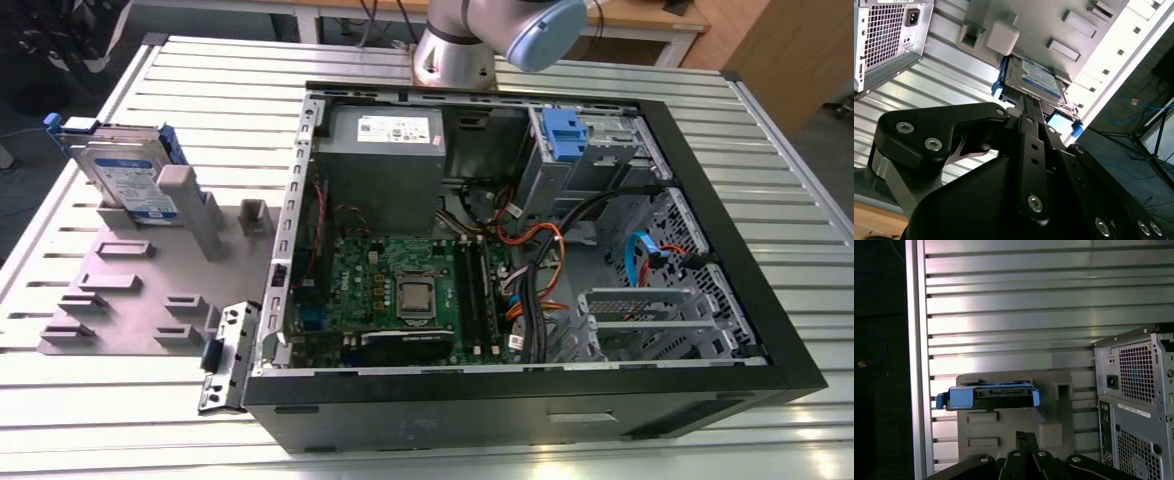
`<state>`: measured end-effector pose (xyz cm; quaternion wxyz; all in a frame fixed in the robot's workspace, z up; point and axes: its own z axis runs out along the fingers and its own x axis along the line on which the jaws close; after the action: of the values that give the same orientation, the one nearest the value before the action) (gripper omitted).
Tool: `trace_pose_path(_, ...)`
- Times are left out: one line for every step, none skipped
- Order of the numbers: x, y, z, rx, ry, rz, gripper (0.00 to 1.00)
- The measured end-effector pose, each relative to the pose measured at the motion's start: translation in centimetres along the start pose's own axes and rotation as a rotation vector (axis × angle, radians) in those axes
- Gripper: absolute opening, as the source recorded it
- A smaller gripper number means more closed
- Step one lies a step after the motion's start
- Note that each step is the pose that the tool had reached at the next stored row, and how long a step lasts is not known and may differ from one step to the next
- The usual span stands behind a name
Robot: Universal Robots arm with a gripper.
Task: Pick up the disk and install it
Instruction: 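Reach for the disk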
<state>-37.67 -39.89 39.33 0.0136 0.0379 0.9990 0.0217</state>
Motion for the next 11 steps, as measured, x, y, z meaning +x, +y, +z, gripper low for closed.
trace_pose_path(0.15, -0.01, 0.00, -0.0001, -0.0001, 0.000, 0.11)
trace_pose_path(0.28, -0.02, -0.01, 0.0000, 0.0000, 0.000, 0.11)
trace_pose_path(0.40, -0.03, -0.01, 0.0000, 0.0000, 0.000, 0.11)
trace_pose_path(0.53, -0.04, -0.02, 0.0000, 0.0001, 0.000, 0.11)
trace_pose_path(0.65, -0.05, -0.02, 0.0000, 0.0000, 0.000, 0.11)
trace_pose_path(0.79, -0.06, -0.02, 0.0000, 0.0000, 0.000, 0.11)
trace_pose_path(0.94, -0.07, -0.03, 0.0000, 0.0000, 0.000, 0.11)
trace_pose_path(1.08, -0.08, -0.03, 0.0000, 0.0000, 0.000, 0.11)
trace_pose_path(1.23, -0.09, -0.04, 0.0000, 0.0000, 0.000, 0.11)
trace_pose_path(1.38, -0.10, -0.04, 0.0000, -0.0001, 0.000, 0.11)
trace_pose_path(1.53, -0.12, -0.04, 0.0000, 0.0000, 0.000, 0.11)
